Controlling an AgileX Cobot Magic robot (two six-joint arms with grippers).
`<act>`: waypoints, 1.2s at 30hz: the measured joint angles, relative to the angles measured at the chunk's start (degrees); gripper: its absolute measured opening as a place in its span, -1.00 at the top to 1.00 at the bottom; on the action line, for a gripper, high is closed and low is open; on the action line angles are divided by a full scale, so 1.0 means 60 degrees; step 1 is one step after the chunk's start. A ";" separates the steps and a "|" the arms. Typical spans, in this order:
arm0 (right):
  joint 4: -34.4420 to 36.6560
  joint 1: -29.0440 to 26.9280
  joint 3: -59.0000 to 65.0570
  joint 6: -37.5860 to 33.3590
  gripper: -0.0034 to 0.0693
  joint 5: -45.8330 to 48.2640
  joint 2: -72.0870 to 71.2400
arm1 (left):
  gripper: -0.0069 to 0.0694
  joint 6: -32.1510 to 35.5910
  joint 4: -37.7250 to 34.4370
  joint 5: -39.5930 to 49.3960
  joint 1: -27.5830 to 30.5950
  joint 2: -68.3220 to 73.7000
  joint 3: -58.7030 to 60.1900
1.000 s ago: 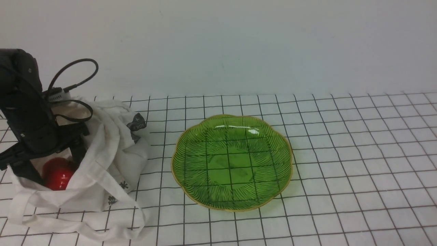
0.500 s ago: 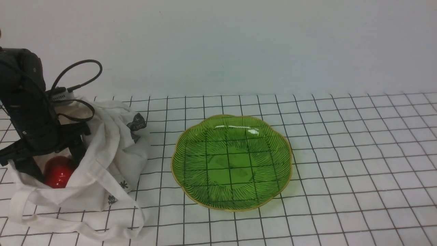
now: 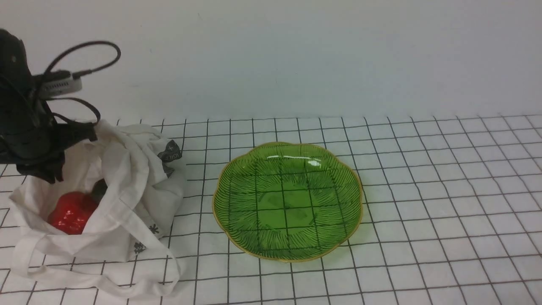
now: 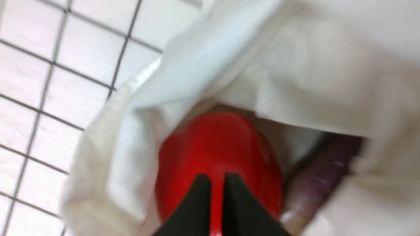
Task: Take vegetables from bag on white checkered tablecloth place on plate.
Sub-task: 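Reach into the bag and grasp the red bell pepper with the left gripper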
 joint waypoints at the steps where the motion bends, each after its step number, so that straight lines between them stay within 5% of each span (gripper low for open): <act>1: 0.0000 0.0000 0.0000 0.0000 0.95 0.0000 0.0000 | 0.81 0.0060 0.0000 0.0014 -0.0001 -0.0236 -0.0010; 11: 0.0000 0.0000 0.0000 0.0000 0.95 0.0000 0.0000 | 0.69 0.0533 -0.0422 0.0297 -0.0001 0.0184 -0.0010; 19: 0.0000 0.0000 0.0000 0.0000 0.95 0.0000 0.0000 | -0.24 0.0773 -0.0817 0.0212 -0.0001 0.0620 -0.0001; 21: 0.0000 0.0000 0.0000 0.0000 0.95 0.0000 0.0000 | -0.66 -0.0096 -0.0509 0.0225 -0.0001 0.0832 -0.0001; 24: 0.0000 0.0000 0.0000 0.0000 0.95 0.0000 0.0000 | -0.92 -0.0845 -0.0358 0.0273 -0.0001 0.1253 -0.0001; 36: 0.0000 0.0000 0.0000 0.0000 0.95 0.0000 0.0000 | -0.87 -0.0741 -0.0716 0.0776 -0.0001 0.2185 -0.0281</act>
